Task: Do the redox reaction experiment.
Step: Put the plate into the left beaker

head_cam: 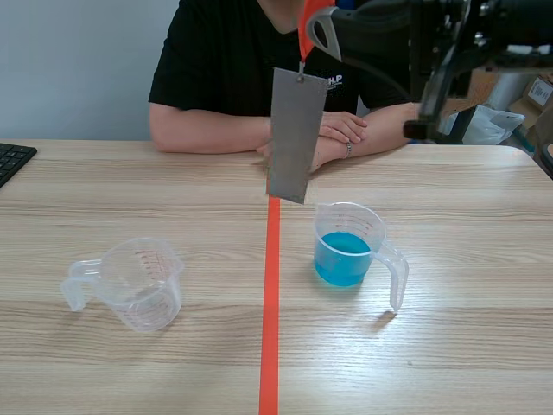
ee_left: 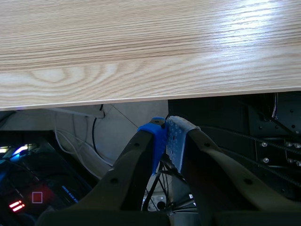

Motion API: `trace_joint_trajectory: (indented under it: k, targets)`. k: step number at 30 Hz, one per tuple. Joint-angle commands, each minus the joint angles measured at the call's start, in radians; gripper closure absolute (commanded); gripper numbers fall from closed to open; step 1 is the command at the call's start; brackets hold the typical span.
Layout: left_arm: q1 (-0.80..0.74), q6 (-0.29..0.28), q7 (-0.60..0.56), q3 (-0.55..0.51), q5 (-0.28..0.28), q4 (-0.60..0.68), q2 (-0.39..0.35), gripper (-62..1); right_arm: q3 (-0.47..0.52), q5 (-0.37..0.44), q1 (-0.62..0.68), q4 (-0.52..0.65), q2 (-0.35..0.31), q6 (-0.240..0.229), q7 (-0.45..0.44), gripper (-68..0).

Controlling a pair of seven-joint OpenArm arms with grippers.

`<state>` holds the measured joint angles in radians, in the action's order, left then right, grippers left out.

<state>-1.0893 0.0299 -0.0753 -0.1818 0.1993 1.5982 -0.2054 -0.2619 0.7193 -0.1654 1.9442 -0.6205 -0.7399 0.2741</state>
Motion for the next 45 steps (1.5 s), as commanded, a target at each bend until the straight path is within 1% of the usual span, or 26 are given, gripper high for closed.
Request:
trace_joint_trajectory:
  k: [1,5,6,7,9,14,17,19,23,28,33,39,45]
  targets:
    - [-0.016,0.002,-0.010,0.002,0.000,0.012,-0.006,-4.3,-0.014,0.006,-0.038,0.014,0.014,-0.006,0.003,-1.7]
    - [-0.016,0.005,-0.009,0.002,0.000,0.012,-0.006,-4.3,-0.075,-0.002,-0.086,0.014,0.057,-0.006,0.022,-1.8]
    - [-0.016,0.005,-0.009,0.002,0.000,0.012,-0.006,-5.0,-0.090,-0.004,-0.098,0.014,0.068,-0.006,0.027,-1.8]
    - [-0.016,0.005,-0.009,0.002,0.000,0.012,-0.006,-7.0,-0.107,-0.010,-0.109,0.014,0.080,-0.006,0.032,-1.8]
    - [-0.016,0.005,-0.010,0.002,0.000,0.012,-0.006,-13.5,-0.141,-0.016,-0.132,0.014,0.105,-0.006,0.047,-1.8]
    - [-0.016,0.003,-0.010,0.002,0.000,0.012,-0.006,-34.9,-0.223,-0.041,-0.177,0.012,0.175,-0.001,0.084,-1.7]
    - [-0.016,0.002,-0.010,0.002,0.000,0.012,-0.006,-45.4,-0.269,-0.062,-0.190,0.011,0.217,0.007,0.099,-1.8]
    - [-0.016,0.002,-0.010,0.002,0.000,0.012,-0.006,-50.1,-0.299,-0.073,-0.193,0.011,0.245,0.014,0.113,-1.7]
    - [-0.016,0.002,-0.010,0.002,-0.001,0.012,-0.006,-56.0,-0.357,-0.112,-0.204,0.011,0.298,0.015,0.136,-1.7]
    - [-0.016,0.002,-0.010,0.002,-0.001,0.012,-0.006,-62.1,-0.410,-0.166,-0.204,0.011,0.356,0.018,0.151,-1.7]
    - [-0.016,0.003,-0.010,0.002,-0.001,0.012,-0.006,-62.3,-0.449,-0.197,-0.204,0.007,0.402,0.044,0.166,-1.7]
    - [-0.016,0.005,-0.010,0.002,-0.001,0.012,-0.006,-62.3,-0.478,-0.200,-0.204,-0.042,0.450,0.044,0.173,-1.7]
    - [-0.016,0.006,-0.010,0.002,-0.001,0.012,-0.009,-62.3,-0.481,-0.210,-0.217,-0.113,0.482,0.044,0.172,-1.7]
